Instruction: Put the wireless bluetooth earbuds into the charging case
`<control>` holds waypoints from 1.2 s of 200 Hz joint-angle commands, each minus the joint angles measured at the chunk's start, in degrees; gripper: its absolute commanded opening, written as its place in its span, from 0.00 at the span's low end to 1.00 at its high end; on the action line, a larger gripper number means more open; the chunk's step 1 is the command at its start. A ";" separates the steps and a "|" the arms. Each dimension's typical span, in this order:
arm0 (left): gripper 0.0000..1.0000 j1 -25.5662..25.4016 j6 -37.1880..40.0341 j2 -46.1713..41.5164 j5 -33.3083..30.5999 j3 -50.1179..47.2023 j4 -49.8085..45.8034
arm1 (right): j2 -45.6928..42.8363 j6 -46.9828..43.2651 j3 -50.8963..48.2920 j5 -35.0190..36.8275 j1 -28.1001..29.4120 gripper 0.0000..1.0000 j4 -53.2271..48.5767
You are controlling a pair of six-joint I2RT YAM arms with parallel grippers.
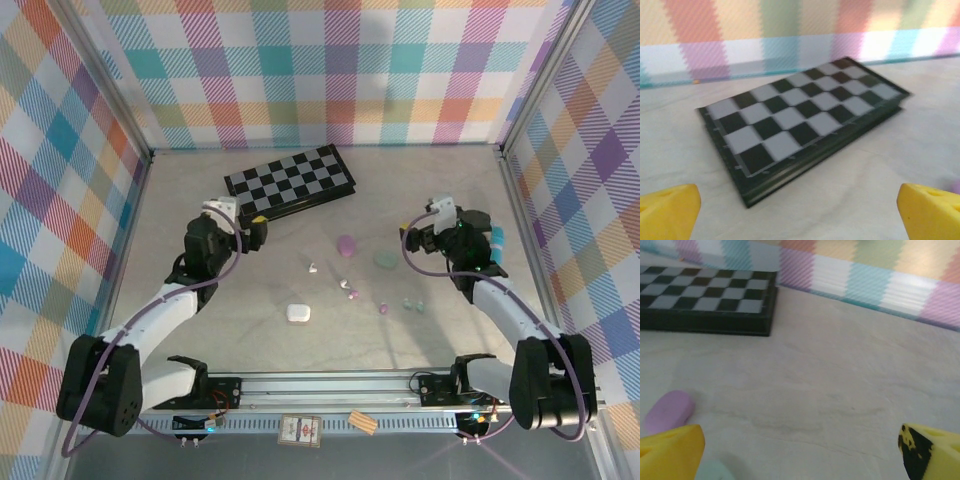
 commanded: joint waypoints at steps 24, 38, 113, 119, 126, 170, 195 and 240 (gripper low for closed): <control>1.00 -8.51 1.55 -4.48 11.21 3.64 -16.11 | 3.42 -17.25 10.70 -1.23 7.68 0.99 -29.66; 1.00 -10.33 0.96 -5.27 12.77 3.58 -17.46 | 5.84 -19.03 12.78 -0.21 8.73 0.99 -33.04; 1.00 -16.58 -2.69 -5.99 12.96 0.15 -16.21 | 22.88 -22.19 21.12 4.04 11.26 0.99 -39.65; 1.00 -16.89 -2.78 -5.82 12.67 0.06 -16.14 | 23.72 -22.27 21.32 4.04 11.26 0.99 -39.01; 1.00 -17.33 -2.93 -5.76 12.23 -0.07 -16.12 | 24.63 -22.37 21.55 4.04 11.30 1.00 -38.15; 1.00 -18.98 -3.08 -5.39 10.11 0.05 -16.03 | 31.66 -23.68 24.49 4.67 11.52 0.92 -38.12; 1.00 -19.76 -3.00 -5.58 8.79 -0.12 -16.42 | 33.44 -24.26 25.26 4.22 11.60 0.87 -37.96; 1.00 -20.85 -2.81 -5.68 7.46 -0.04 -16.86 | 34.99 -24.66 25.82 3.43 11.60 0.76 -38.75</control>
